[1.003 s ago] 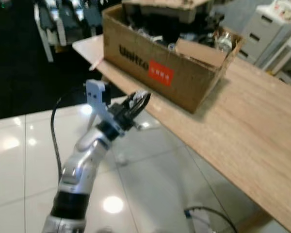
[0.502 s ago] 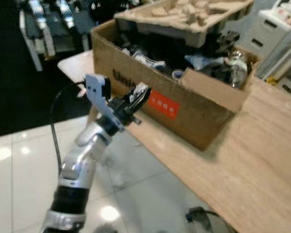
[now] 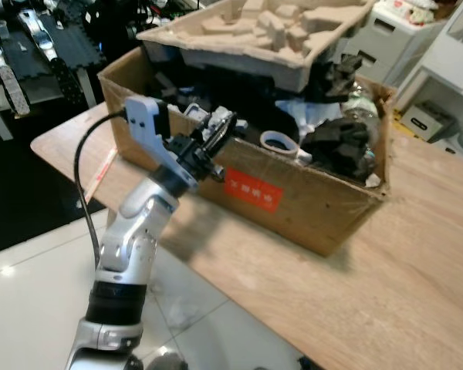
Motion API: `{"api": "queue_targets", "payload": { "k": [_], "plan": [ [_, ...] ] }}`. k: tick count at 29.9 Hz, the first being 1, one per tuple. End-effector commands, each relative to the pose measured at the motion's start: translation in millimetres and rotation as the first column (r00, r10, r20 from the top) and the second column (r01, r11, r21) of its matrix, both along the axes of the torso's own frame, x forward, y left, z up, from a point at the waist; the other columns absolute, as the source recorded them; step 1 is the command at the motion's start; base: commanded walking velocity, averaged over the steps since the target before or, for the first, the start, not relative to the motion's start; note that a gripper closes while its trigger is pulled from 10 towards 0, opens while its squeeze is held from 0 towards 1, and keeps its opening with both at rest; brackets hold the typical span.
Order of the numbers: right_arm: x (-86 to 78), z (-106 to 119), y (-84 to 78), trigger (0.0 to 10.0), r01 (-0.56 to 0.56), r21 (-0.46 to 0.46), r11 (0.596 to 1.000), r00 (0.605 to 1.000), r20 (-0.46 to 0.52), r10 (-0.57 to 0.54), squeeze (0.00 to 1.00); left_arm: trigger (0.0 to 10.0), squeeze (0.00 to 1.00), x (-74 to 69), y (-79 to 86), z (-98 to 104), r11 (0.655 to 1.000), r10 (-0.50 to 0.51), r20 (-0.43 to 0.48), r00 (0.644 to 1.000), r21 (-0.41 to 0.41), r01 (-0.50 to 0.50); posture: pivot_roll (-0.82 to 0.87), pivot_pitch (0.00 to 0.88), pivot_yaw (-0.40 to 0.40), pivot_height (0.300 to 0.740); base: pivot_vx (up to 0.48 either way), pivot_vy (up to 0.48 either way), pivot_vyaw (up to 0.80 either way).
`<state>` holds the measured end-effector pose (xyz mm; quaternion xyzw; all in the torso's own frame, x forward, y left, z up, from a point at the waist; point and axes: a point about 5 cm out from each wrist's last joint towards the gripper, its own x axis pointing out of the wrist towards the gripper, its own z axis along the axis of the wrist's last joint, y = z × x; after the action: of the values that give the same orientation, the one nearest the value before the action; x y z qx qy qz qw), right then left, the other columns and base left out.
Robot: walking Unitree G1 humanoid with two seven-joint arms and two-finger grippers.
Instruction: Picking trash to rubbish bin
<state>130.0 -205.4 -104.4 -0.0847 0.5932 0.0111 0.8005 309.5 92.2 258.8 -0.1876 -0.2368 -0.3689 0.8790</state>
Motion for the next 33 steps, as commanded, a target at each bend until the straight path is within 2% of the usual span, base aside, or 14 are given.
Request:
{"api": "queue_targets", "payload": {
  "k": [1, 4, 9, 10, 12, 14, 18, 24, 25, 26, 27, 30, 31, 33],
  "plan": [
    [-5.3, -1, -2.9, 10.0, -0.001, -0.004, 1.0, 1.0, -0.015, 0.001, 0.0, 10.0, 0.0, -3.4, -2.5, 10, 1.0, -0.01, 0.041, 0.999, -0.026, 0.011, 0.15, 0.127, -0.055, 0.74, 0.0, 0.0, 0.0],
    [-7.2, -2, -2.9, 10.0, 0.0, -0.004, 1.0, 1.0, -0.018, 0.0, 0.0, 10.0, 0.0, -3.1, -1.9, 14, 1.0, 0.005, 0.06, 0.998, -0.012, -0.005, 0.15, 0.128, -0.052, 0.74, 0.0, 0.0, 0.0],
    [-9.7, -2, -2.9, 10.0, 0.003, -0.004, 1.0, 1.0, -0.02, -0.003, 0.0, 10.0, 0.0, -1.6, -9.0, 21, 0.995, 0.05, 0.116, 0.992, 0.078, -0.059, 0.15, 0.13, -0.05, 0.74, 0.0, 0.0, 0.0],
    [-11.0, -3, -3.1, 10.0, 0.004, -0.005, 1.0, 1.0, -0.022, -0.004, 0.0, 10.0, 0.0, -1.1, -16.3, 24, 0.989, 0.057, 0.152, 0.987, 0.128, -0.077, 0.15, 0.13, -0.05, 0.74, 0.0, 0.0, 0.0],
    [-11.0, -3, -3.1, 10.0, 0.004, -0.005, 1.0, 1.0, -0.022, -0.004, 0.0, 10.0, 0.0, -1.1, -16.3, 24, 0.989, 0.057, 0.152, 0.987, 0.128, -0.077, 0.15, 0.13, -0.05, 0.74, 0.0, 0.0, 0.0],
    [-14.1, -4, -3.6, 10.0, 0.008, -0.007, 1.0, 1.0, -0.026, -0.008, 0.0, 10.0, 0.0, -2.7, -32.8, 30, 0.976, 0.028, 0.217, 0.976, 0.206, -0.074, 0.15, 0.13, -0.05, 0.74, 0.0, 0.0, 0.0],
    [-15.4, -4, -3.8, 10.0, 0.011, -0.008, 1.0, 1.0, -0.028, -0.011, 0.0, 10.0, 0.0, -2.9, -40.5, 30, 0.964, 0.013, 0.244, 0.97, 0.253, -0.077, 0.13, 0.127, -0.045, 0.74, 0.0, 0.0, 0.0],
    [-17.4, -4, -4.6, 10.0, 0.019, -0.008, 1.0, 0.999, -0.028, -0.019, 0.0, 10.0, 0.0, -0.1, -61.0, 21, 0.922, -0.001, 0.285, 0.958, 0.371, -0.11, 0.13, 0.129, -0.042, 0.74, 0.0, 0.0, 0.0],
    [-17.3, -4, -4.8, 10.0, 0.02, -0.008, 1.0, 0.999, -0.028, -0.021, 0.0, 10.0, 0.05, 2.3, -63.0, 19, 0.905, 0.02, 0.299, 0.954, 0.4, -0.144, 0.12, 0.129, -0.041, 0.74, 0.0, 0.0, 0.0],
    [-17.4, -4, -4.9, 10.0, 0.021, -0.008, 1.0, 0.999, -0.028, -0.022, 0.0, 10.0, 0.22, 4.7, -64.4, 17, 0.887, 0.04, 0.313, 0.949, 0.426, -0.178, 0.12, 0.129, -0.041, 0.74, 0.0, 0.0, 0.0],
    [-17.3, -4, -5.0, 10.0, 0.023, -0.007, 1.0, 0.999, -0.027, -0.023, 0.0, 10.0, 1.0, 8.7, -64.7, 15, 0.863, 0.076, 0.327, 0.942, 0.451, -0.227, 0.12, 0.129, -0.041, 0.74, 0.0, 0.0, 0.0],
    [-17.4, -4, -5.1, 10.0, 0.024, -0.007, 1.0, 0.999, -0.027, -0.024, 0.0, 10.0, 1.0, 14.1, -63.7, 13, 0.841, 0.127, 0.328, 0.936, 0.466, -0.277, 0.12, 0.129, -0.041, 0.74, 0.0, 0.0, 0.0],
    [-17.6, -4, -5.1, 10.0, 0.027, -0.006, 1.0, 0.999, -0.027, -0.027, 0.0, 10.0, 1.0, 21.2, -61.7, 10, 0.808, 0.187, 0.336, 0.923, 0.481, -0.339, 0.12, 0.128, -0.04, 0.74, 0.0, 0.0, 0.0],
    [-17.5, -4, -5.0, 10.0, 0.03, -0.003, 1.0, 0.999, -0.025, -0.031, 0.0, 10.0, 1.0, 24.6, -58.5, 9, 0.8, 0.227, 0.331, 0.916, 0.473, -0.369, 0.12, 0.129, -0.039, 0.74, 0.0, 0.0, 0.0]
  ]
}}
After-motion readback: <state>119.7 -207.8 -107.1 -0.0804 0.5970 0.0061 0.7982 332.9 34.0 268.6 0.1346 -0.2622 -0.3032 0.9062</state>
